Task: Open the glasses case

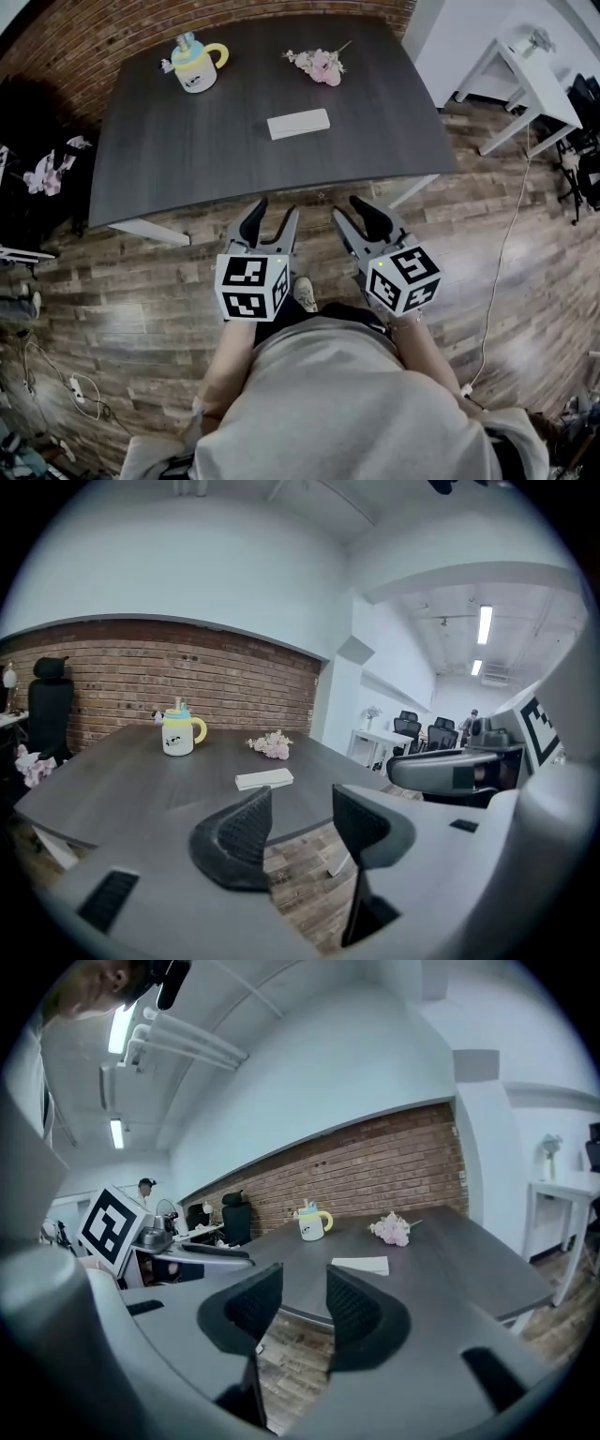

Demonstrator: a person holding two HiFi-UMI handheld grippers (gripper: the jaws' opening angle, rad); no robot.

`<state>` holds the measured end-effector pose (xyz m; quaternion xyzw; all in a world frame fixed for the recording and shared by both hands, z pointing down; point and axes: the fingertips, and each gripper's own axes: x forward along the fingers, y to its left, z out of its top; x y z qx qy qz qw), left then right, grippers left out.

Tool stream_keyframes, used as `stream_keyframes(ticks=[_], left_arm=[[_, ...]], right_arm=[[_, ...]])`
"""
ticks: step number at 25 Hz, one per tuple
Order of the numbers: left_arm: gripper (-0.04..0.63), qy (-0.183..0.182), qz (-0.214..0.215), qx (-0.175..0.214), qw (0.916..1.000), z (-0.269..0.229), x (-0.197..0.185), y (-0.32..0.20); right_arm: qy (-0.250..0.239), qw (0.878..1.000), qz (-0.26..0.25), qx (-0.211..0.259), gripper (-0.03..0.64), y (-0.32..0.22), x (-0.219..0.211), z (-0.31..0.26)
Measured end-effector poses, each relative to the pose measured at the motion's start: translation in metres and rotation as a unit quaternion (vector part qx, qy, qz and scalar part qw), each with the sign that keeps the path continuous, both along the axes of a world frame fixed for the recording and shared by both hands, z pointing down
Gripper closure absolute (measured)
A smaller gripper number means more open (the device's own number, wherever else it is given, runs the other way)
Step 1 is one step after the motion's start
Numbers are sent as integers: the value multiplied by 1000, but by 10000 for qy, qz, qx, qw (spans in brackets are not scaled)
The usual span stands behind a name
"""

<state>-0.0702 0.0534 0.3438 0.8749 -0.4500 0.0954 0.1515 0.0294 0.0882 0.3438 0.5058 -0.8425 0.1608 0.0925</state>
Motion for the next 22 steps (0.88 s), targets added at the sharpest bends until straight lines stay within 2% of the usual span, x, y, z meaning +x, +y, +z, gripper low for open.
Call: stream_keyframes(ticks=[13, 22], left_arm=[[379, 147, -73, -357, 9992, 24, -6, -23], [379, 13, -230, -599, 9979, 43, -16, -43]], right_arm=[[98, 9995, 123, -281, 477, -25, 9, 13], [59, 9987, -142, -490, 477, -62, 4, 32]])
